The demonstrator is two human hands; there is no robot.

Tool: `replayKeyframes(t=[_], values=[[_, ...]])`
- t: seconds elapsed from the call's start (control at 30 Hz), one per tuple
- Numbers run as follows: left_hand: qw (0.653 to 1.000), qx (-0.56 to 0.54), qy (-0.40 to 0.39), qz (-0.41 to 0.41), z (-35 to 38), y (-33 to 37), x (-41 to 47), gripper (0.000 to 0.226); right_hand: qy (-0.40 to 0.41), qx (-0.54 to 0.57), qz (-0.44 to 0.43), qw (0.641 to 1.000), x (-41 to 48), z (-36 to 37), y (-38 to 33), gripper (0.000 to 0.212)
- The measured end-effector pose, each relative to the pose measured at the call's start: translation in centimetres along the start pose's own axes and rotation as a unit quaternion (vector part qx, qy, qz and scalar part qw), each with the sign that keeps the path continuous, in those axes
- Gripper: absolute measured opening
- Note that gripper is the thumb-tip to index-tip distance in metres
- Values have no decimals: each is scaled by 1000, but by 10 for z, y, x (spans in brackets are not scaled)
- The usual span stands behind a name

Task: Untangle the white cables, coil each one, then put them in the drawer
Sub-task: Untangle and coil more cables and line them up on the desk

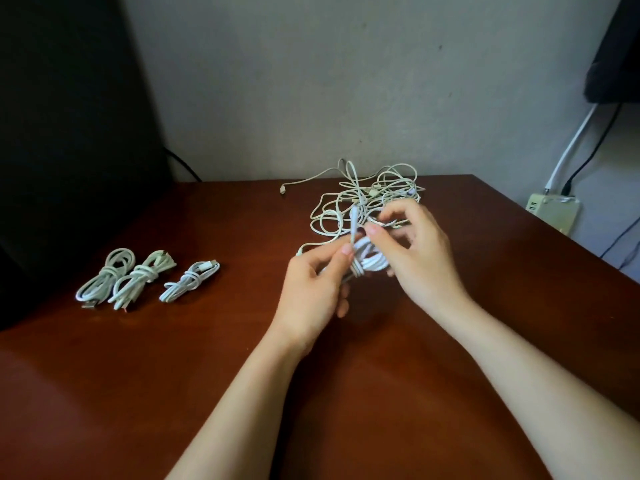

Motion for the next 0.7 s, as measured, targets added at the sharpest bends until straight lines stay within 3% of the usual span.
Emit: replayKeyframes(t=[0.07, 0.13, 0.2, 0.37, 0.5, 0.7], values=[[999, -11, 42, 19, -10, 2, 1, 25, -62, 149, 132, 978, -1, 6, 12, 8], [997, 4, 64, 36, -15, 4, 1, 26, -137, 237, 205, 940, -6, 17, 12, 11], [996, 16, 74, 47, -17, 6, -1, 27, -171, 250, 196, 933, -9, 25, 7, 12], [990, 81, 93, 64, -16, 9, -2, 30, -91, 168, 161, 968, -9, 25, 8, 12], [989, 95, 95, 52, -18, 7, 0, 30, -91, 211, 178, 957, -10, 22, 9, 13], [987, 153, 22, 37, -12, -2, 3, 34, -48, 252, 153, 954, -2, 5, 2, 27]])
Point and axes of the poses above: each hand's wrist, its own x-axis towards the middle knuckle, its own z-axis out of the palm, y = z × x, the point moved 6 cm from there along x, towards the middle knuckle, and after that the axes turned 10 degrees about -y, right-handed, at the moved point
